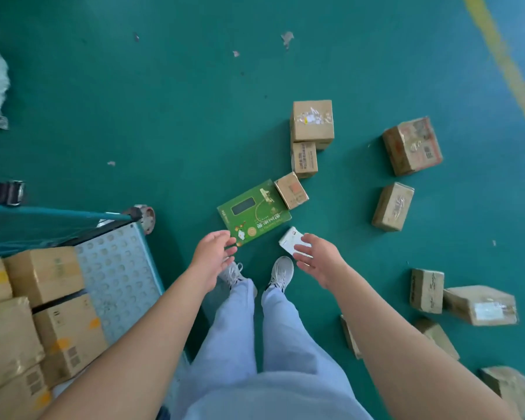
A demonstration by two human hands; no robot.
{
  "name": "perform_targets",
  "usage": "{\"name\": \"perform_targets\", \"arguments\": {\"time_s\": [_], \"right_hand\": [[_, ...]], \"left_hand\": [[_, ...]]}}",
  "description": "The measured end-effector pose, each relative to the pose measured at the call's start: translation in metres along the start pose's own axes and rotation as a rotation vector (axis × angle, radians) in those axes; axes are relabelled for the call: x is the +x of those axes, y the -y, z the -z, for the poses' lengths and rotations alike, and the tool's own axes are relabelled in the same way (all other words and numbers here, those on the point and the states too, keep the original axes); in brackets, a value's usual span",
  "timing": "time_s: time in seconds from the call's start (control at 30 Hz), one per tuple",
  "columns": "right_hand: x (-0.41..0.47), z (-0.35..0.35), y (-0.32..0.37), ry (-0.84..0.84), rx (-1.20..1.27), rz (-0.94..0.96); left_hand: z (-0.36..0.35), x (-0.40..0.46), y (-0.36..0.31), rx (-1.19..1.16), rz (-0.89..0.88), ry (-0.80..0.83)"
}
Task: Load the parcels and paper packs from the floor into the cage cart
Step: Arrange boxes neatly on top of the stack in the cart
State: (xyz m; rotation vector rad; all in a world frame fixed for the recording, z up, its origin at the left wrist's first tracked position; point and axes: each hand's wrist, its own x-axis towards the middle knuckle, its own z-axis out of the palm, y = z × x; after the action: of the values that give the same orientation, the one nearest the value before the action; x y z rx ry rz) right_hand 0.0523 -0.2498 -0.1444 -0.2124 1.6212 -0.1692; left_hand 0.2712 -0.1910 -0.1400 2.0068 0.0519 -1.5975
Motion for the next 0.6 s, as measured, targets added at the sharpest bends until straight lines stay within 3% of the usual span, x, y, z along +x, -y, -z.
{"name": "perform_targets", "arguments": {"time_s": [0.37, 0.6], "right_hand": [[0.209, -0.061, -0.014, -0.018, -0.164, -0.135], [0.358, -0.09, -0.031, 0.056, -0.463, -0.135]], "left_hand": [[-0.005, 0.234, 0.056, 0.08, 0.186, 0.015], [-0.003, 0.371, 0.112, 0.142, 0.277, -0.027]]}}
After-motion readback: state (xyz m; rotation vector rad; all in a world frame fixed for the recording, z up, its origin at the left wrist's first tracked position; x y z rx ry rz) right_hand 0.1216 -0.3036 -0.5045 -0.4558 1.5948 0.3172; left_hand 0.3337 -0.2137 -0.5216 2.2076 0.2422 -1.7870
